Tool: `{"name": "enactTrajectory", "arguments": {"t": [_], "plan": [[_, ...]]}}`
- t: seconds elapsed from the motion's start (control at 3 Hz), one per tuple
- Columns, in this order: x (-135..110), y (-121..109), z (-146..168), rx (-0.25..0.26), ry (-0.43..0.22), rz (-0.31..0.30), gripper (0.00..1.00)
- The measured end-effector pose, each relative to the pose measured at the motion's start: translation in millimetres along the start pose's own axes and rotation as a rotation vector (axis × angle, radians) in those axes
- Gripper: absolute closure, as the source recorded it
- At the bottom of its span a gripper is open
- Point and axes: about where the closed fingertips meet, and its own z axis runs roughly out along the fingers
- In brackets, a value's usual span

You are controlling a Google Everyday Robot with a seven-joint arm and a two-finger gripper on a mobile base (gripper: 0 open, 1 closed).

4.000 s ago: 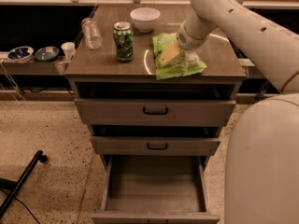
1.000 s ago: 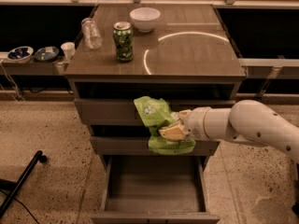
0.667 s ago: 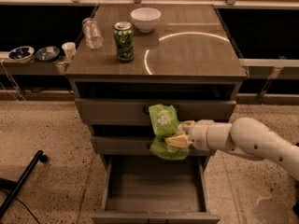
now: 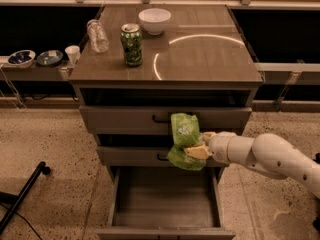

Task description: Place green rice chip bag into bottom drawer

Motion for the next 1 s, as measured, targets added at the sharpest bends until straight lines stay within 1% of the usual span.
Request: {"name": "enactTrajectory", "arguments": {"t": [0.33,0.67,1.0], "plan": [[80,-23,10,0.012,-0.019,0.037,1.00],[176,-21,31,-0.060,0.004,0.090,1.00],[195,-9,46,-0.089,0.012,0.121,1.00]]}}
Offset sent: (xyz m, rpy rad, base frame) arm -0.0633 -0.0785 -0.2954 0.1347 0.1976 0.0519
